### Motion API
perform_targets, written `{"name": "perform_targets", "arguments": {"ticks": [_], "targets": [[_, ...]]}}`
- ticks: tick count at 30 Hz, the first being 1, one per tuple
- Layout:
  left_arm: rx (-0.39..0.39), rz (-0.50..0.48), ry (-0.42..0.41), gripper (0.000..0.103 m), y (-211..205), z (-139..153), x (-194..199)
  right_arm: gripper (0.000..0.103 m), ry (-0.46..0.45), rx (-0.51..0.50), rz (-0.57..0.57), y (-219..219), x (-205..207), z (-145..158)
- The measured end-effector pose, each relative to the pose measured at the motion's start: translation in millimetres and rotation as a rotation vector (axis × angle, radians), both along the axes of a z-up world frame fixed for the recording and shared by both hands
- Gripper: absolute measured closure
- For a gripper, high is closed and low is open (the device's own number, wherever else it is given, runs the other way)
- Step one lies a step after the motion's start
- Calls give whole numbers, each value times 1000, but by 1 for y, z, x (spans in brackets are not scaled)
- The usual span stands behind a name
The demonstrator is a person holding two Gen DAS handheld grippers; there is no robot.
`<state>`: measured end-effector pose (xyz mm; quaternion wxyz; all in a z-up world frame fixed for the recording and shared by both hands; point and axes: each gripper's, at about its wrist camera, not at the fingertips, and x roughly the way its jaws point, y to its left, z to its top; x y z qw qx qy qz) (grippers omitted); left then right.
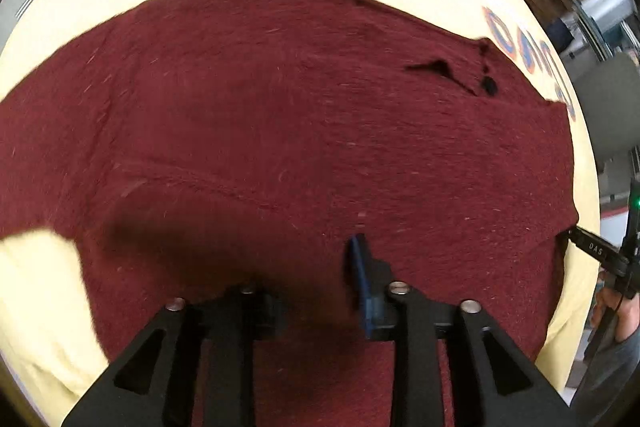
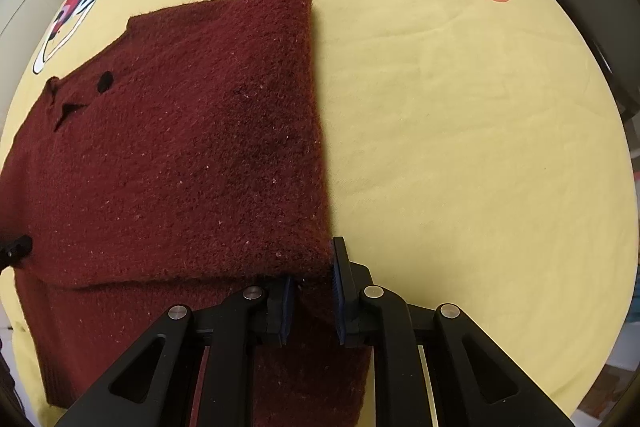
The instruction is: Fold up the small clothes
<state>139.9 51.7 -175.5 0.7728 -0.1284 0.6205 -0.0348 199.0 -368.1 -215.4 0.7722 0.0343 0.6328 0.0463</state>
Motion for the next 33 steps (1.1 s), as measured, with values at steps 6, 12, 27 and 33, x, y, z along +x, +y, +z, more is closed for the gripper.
{"name": "perform_targets", "arguments": {"ticks": [6,12,27,33], "targets": [[22,36,28,65,28,-6,-8,84,2,4,-5,7,-2,-9],[80,49,24,19,51,5,-12,72,11,-30,0,8,-6,-6],[68,46,96,6,72,-22,39,38,1,-30,-48,-8,-44,9],[88,-17,58,51,29,-32,49,38,2,-29,-82,-21,-50,8]]}}
